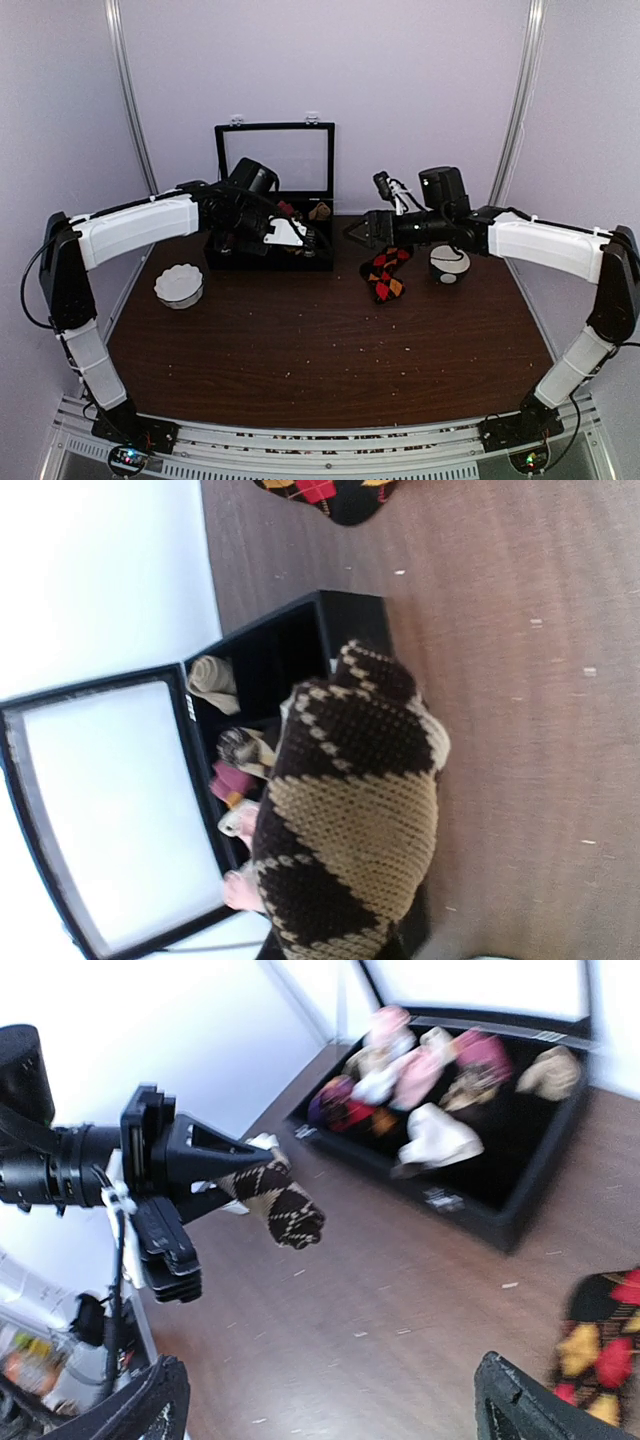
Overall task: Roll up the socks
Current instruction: Pass from the right arm to the left, then place the sock in the storage box.
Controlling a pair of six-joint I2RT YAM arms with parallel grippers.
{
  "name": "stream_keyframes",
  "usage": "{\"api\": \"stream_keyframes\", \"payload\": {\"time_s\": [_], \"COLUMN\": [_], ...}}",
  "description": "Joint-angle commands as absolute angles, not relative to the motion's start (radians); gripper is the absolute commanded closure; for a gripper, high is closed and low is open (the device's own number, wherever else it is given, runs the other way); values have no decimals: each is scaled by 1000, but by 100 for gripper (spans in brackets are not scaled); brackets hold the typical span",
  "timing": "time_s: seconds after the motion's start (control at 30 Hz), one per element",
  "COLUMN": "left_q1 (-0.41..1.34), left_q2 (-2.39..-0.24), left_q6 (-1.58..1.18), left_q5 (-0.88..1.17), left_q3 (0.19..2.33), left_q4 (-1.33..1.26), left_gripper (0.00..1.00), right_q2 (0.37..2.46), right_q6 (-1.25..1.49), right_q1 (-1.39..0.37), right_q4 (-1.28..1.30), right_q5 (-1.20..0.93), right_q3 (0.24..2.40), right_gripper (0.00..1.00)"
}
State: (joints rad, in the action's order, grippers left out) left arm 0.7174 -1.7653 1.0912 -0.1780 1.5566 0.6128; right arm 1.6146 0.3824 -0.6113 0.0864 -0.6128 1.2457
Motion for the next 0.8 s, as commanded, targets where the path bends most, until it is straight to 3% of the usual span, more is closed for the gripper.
{"api": "stream_keyframes", "payload": {"time_s": [0.0, 0.3, 0.77], "left_q1": [699, 650, 610], "left_q2": [-1895, -2243, -2502], "left_q6": [1292, 1534, 1834], "left_q5": [-269, -280, -257], "left_q3": [1687, 2116, 2328], "left_q4": [411, 417, 363], "left_gripper": [100, 100, 100], "right_q2": [1504, 1478, 1522], "right_q6": [304, 260, 293], "right_q1": [-582, -572, -530], "right_q4": [181, 175, 42], "right_q5": [-373, -330, -467], "right_q3": [1164, 1054, 952], "right_gripper": [0, 0, 0]}}
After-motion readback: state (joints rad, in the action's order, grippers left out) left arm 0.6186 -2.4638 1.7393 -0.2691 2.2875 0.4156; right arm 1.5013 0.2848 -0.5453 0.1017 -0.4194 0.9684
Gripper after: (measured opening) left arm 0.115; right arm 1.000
